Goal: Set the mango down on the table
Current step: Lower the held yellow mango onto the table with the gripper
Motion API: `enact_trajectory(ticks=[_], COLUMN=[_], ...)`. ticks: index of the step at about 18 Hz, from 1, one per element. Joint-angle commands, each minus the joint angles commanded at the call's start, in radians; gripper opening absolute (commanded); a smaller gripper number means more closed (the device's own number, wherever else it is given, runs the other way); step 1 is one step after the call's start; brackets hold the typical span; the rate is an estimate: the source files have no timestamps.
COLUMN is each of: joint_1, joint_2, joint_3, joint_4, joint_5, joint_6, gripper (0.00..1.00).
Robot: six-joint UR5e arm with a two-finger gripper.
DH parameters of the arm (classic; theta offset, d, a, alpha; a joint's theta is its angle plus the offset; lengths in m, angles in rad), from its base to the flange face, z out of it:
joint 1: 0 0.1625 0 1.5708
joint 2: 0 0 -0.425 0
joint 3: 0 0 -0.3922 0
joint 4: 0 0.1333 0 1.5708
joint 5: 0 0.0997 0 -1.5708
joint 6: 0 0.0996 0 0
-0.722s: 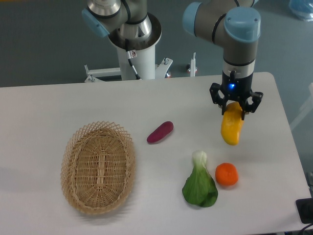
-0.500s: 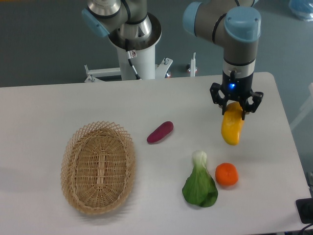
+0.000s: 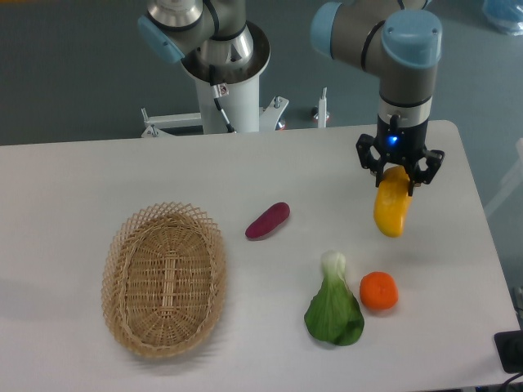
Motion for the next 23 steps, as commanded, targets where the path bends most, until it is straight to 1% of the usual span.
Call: enact_trajectory(ticks=[1,2,3,4,6,7,8,10,11,12,14,20,21,23], joint_1=[0.018,0.028,0.041,0.054,0.066,0.077,0.077,0.083,0.081,0.075,0.069,0.066,0.066,0.066], joint_2=[-0.037,-0.058,-0.069,-0.084,-0.126,-0.147,-0.153,-0.16,-0.175,-0.184,-0.201,-0.213,-0.215,-0.215], joint_3=[0.0,0.002,0.0,-0.002,0.005,0.002,-0.003,-0.012,-0.032,-0.032,-0.041,-0.048,-0.048,-0.048], joint_4=[0.012,0.037,0.067,0.084,0.098,0.11,0.112,0.11,0.115,0.118,0.123,0.121,0.12,0.12], joint_5=[0.002,0.002,0.002,0.0,-0.002,-0.026,-0.059,-0.112,-0.113,-0.115,-0.114,-0.112,-0.109,-0.107], joint_6=[0.049,0.074,0.089,0.097,0.134,0.119,0.102,0.024,-0.016,-0.053,-0.059,-0.055,-0.055,-0.053], gripper=[0.48,0.48,0.48,0.48,0.48,0.48,0.48,0.48,0.48,0.48,0.48,0.5,0.51,0.58])
